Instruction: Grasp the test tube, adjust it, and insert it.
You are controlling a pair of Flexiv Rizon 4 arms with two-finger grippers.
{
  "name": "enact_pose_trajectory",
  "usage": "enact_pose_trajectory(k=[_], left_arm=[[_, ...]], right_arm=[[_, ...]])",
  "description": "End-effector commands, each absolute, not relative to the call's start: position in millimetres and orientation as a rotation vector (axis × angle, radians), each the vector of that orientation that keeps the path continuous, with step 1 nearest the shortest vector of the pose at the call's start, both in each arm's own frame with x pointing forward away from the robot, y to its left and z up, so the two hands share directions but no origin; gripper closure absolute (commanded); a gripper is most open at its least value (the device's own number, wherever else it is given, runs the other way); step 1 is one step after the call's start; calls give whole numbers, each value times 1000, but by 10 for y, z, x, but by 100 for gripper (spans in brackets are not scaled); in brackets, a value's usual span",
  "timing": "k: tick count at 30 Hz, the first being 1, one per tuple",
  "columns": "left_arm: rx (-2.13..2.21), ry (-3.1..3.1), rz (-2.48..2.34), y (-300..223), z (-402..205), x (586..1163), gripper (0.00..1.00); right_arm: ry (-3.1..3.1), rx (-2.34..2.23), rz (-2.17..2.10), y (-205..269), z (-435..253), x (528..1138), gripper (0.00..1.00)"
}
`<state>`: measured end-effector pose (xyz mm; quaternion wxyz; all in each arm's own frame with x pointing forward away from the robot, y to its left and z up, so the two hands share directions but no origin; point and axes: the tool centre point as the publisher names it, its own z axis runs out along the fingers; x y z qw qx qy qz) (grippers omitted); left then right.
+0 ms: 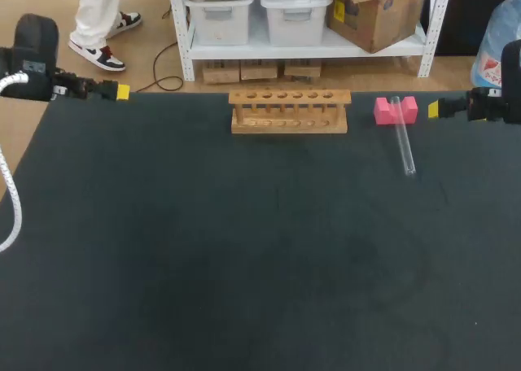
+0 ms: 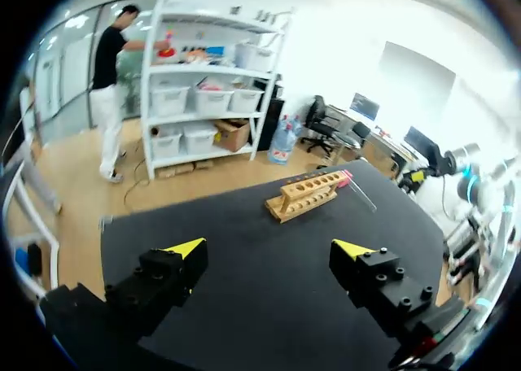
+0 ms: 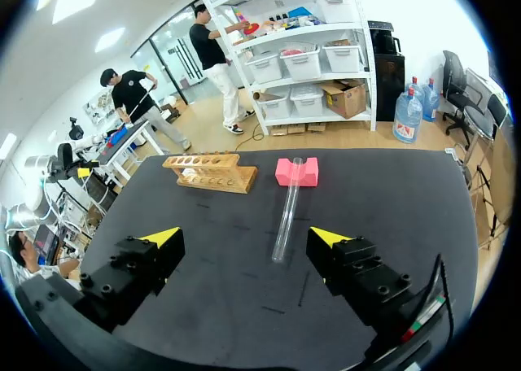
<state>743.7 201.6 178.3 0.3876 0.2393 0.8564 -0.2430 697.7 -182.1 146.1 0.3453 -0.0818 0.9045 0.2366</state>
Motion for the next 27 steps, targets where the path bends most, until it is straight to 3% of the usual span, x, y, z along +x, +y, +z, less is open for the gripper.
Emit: enact_pose_trajectory(k=[1,27], left_arm=[[880,1909,-909,2006,1715,7588,0],[1260,1494,-890,1331,1362,7820,0]], right_arm=[[2349,-211,609,-1817,1466,6969,0],[2349,-211,609,-1817,1466,6969,0]])
